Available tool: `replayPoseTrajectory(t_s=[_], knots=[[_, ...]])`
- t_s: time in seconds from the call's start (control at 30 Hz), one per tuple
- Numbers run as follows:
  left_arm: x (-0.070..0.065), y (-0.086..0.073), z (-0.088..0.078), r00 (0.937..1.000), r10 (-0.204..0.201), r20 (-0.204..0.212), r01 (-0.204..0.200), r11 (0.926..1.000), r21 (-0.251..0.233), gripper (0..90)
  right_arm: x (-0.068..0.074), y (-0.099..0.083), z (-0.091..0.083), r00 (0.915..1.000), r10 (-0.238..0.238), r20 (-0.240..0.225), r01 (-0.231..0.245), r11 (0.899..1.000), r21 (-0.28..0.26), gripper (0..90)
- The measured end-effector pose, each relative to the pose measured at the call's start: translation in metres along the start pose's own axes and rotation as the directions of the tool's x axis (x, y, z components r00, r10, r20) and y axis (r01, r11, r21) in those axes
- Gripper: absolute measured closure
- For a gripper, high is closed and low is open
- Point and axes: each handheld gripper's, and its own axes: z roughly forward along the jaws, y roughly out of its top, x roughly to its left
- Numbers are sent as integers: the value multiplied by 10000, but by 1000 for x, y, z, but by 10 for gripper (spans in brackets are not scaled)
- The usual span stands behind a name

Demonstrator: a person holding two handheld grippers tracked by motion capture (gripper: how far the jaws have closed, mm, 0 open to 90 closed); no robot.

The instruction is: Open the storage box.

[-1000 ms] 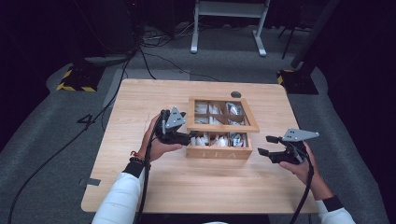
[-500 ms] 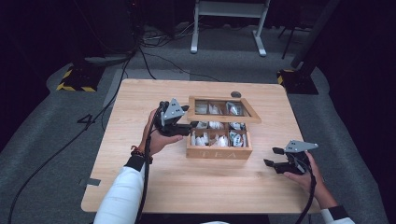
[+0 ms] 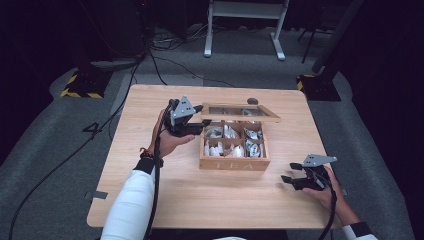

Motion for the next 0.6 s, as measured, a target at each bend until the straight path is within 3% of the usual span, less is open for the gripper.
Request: replayPoseTrajectory(t_s=[0.3,0.6], knots=[[12,12,6,9999,-29,144,33,9996,-269,499,0,-2,5,10000,-69,-65,70,9998,161,326],[22,23,13,9999,-99,36,100,9991,-414,530,-1,-4,9,9999,52,-109,-51,10000,64,325]])
